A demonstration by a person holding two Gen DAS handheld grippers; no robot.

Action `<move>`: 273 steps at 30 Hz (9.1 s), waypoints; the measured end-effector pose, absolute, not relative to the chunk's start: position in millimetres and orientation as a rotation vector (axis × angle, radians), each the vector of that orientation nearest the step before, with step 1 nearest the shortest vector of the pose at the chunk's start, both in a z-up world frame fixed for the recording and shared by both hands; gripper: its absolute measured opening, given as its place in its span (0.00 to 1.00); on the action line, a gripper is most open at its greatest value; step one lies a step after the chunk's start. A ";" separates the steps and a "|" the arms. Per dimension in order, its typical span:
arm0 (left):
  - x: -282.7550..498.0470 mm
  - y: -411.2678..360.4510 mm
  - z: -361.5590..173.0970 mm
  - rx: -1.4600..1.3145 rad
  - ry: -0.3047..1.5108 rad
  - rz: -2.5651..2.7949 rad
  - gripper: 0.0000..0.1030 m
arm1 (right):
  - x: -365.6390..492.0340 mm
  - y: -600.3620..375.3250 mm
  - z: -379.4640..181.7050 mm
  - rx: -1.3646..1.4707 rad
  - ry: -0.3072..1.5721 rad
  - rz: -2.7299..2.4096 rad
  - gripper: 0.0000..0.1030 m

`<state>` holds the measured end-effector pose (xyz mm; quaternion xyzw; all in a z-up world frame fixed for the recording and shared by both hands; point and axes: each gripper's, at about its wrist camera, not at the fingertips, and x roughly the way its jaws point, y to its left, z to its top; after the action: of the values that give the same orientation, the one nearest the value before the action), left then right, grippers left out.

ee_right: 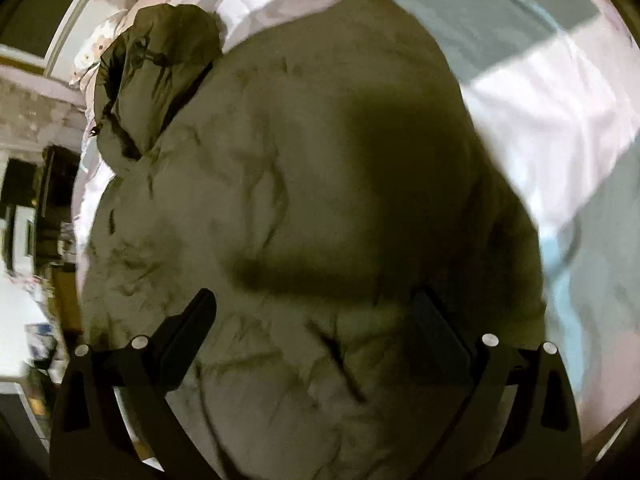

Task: Fold large clothes

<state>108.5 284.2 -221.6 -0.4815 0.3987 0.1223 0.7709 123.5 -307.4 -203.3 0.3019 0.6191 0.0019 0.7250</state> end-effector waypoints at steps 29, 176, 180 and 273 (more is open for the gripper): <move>177.5 140.4 -97.8 -0.778 0.789 -0.285 0.42 | 125.8 -276.3 -198.6 0.626 1.349 0.064 0.96; 15.1 178.6 -271.8 -0.458 1.324 0.063 0.98 | 181.2 -167.4 -214.0 0.242 1.274 0.237 0.93; 13.6 236.2 -277.7 -0.627 1.312 0.057 0.98 | 150.6 -215.9 -201.3 0.310 1.190 0.114 0.94; 227.1 55.2 -288.5 -0.162 1.315 -0.013 0.98 | 171.7 -234.0 -50.1 0.023 0.746 0.559 0.00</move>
<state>227.1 55.2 -288.5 -0.0754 0.6106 -0.0061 0.7883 171.7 -234.0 -50.1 0.0111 0.3594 0.2695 0.8933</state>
